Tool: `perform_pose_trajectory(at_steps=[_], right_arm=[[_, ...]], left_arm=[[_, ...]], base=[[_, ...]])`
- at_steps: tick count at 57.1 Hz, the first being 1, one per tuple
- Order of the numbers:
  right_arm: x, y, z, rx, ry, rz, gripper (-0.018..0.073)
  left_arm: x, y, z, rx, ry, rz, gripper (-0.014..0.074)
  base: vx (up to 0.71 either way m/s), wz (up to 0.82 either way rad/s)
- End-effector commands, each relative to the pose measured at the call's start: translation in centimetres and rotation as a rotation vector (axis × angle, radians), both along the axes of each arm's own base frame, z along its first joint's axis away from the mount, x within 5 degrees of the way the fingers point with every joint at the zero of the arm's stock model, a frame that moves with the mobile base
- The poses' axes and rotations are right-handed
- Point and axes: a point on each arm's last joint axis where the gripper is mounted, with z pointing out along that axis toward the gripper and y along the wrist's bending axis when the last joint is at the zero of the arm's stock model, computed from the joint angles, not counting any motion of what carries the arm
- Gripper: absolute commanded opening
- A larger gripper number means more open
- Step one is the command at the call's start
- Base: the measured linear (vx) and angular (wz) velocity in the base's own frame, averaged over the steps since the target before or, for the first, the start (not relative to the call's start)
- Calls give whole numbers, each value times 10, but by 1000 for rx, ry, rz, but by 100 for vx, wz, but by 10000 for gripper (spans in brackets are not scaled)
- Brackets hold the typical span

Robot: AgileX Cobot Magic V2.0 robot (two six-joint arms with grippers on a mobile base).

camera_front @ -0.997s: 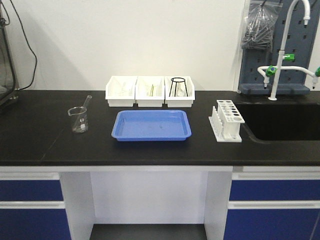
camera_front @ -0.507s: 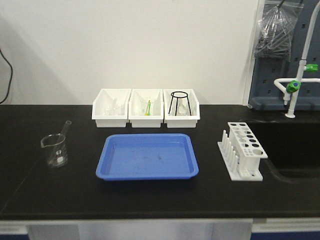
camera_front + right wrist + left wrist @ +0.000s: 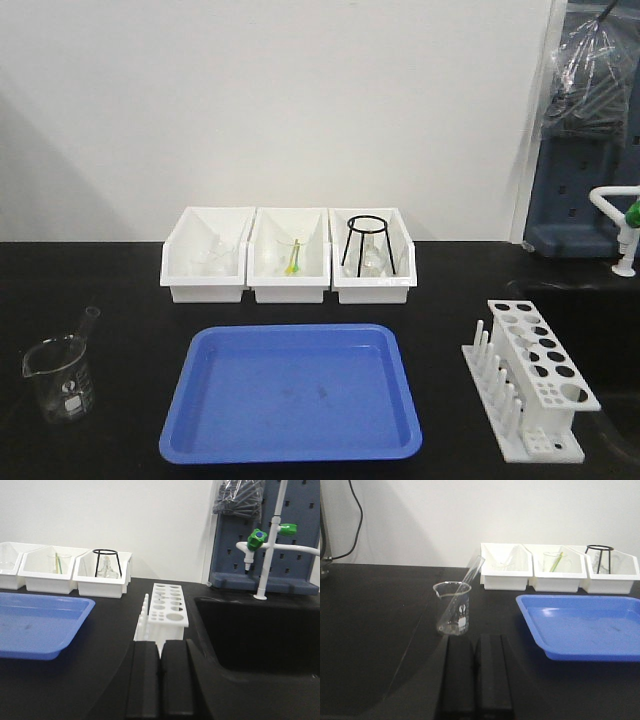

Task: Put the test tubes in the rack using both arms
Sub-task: 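Drive the base forward up to the bench with the blue tray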

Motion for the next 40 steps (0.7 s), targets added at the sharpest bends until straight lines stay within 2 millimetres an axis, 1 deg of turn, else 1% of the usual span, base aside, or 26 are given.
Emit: perform_pose_trajectory(at_steps=[1,21,40], right_arm=[[-1,0,3,-13,-77,0,-8],[-1,0,3,-13,-77,0,-8],[-1,0,3,-13,-77,0,-8]], left_arm=[[-3,1,17,-8,-119,10,-4],[-3,1,17,-8,-119,10,-4],[-3,1,17,-8,-119,10,-4]], base=[[32,3],[27,2],[17,-1]])
